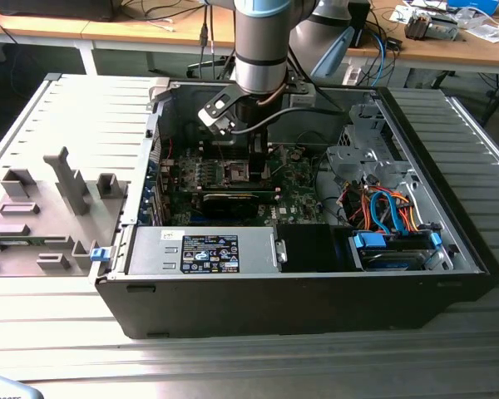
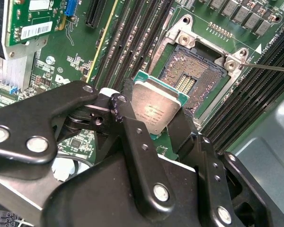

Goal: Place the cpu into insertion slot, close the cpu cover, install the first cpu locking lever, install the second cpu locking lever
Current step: 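Place the cpu into insertion slot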

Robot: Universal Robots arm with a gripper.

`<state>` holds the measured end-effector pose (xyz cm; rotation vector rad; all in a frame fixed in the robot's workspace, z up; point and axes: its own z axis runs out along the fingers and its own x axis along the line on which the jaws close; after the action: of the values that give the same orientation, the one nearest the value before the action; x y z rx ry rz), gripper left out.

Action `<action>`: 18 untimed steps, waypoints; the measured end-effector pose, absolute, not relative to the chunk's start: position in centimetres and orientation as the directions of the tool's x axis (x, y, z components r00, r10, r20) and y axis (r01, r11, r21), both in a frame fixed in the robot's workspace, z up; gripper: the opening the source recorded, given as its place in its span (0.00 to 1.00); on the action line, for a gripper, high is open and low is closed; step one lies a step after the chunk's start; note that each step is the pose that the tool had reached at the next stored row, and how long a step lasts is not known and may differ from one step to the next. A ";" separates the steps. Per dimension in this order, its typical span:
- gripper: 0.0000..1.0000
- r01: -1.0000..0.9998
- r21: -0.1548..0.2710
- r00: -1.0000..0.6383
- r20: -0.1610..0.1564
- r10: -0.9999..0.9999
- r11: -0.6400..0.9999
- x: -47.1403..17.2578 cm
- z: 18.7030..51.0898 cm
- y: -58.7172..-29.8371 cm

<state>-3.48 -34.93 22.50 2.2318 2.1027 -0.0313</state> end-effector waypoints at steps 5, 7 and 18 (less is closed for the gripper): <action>0.54 0.997 0.041 0.061 -0.066 0.996 -0.058 -3.5 22.4 -34.9; 0.54 0.997 0.041 0.061 -0.066 0.996 -0.058 -3.5 22.4 -34.9; 0.54 0.997 0.041 0.061 -0.066 0.996 -0.058 -3.5 22.1 -34.9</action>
<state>-3.49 -34.93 22.07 2.2318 2.1027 -0.0312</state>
